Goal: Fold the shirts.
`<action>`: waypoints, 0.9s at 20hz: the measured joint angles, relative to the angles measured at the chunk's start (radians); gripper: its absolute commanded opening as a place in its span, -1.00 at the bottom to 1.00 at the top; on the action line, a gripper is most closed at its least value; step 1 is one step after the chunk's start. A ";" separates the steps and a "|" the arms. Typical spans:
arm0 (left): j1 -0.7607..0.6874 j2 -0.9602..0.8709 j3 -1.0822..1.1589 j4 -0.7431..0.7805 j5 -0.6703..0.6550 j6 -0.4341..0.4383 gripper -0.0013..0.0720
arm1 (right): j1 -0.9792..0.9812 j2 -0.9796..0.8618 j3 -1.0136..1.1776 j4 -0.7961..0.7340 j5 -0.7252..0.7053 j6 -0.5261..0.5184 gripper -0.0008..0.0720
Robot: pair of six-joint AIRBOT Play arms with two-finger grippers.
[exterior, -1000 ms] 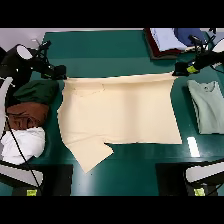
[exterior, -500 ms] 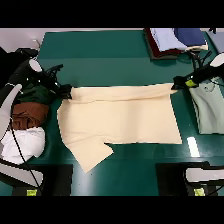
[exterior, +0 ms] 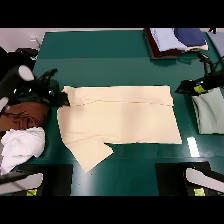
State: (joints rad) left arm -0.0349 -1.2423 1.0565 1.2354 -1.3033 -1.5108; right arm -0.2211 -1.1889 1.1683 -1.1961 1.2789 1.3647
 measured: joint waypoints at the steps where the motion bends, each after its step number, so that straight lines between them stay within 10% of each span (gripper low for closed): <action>1: -0.002 0.071 -0.084 0.005 0.001 -0.014 0.36 | -0.002 0.039 -0.027 -0.001 -0.003 0.002 0.09; 13: -0.008 0.478 -0.689 -0.160 0.120 -0.145 0.36 | -0.002 0.195 -0.139 0.016 -0.020 0.003 0.09; 14: -0.008 0.480 -0.700 -0.187 0.140 -0.145 0.28 | 0.002 0.196 -0.139 0.017 -0.020 0.003 0.09; 16: -0.010 0.483 -0.716 -0.226 0.171 -0.129 -0.76 | 0.007 0.198 -0.140 0.023 -0.015 0.003 0.09; 18: -0.010 0.486 -0.720 -0.284 0.180 -0.086 -0.90 | 0.004 0.199 -0.141 0.023 0.004 -0.006 0.09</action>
State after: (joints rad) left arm -0.0444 -0.7563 0.3367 0.9512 -1.1233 -1.5967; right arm -0.2169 -0.9897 1.0275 -1.1728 1.2831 1.3590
